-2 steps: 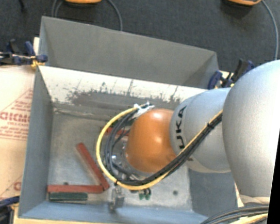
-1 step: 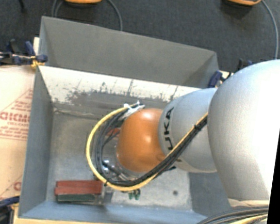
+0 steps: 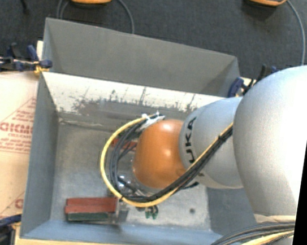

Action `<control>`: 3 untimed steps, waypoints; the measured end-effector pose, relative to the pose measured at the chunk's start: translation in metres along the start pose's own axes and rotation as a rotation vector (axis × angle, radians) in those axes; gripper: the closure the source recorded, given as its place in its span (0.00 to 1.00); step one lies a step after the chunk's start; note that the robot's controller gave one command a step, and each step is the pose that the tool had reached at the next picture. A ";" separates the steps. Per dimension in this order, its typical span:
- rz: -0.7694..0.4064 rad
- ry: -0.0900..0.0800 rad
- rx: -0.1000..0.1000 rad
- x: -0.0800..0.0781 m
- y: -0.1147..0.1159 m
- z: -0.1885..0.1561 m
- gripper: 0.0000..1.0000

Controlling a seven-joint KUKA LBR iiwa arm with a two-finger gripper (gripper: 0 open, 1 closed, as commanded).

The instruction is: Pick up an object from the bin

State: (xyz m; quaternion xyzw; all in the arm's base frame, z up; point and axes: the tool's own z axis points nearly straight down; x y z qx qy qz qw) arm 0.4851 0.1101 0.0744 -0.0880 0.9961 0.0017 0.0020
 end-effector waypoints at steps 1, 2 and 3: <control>0.001 0.008 0.002 -0.006 0.000 -0.055 1.00; 0.056 0.006 0.002 0.010 -0.023 -0.118 1.00; 0.068 0.005 0.004 -0.030 0.015 -0.174 1.00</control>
Offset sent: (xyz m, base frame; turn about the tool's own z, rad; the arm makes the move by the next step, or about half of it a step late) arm -0.0084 -0.0289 0.1237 0.0598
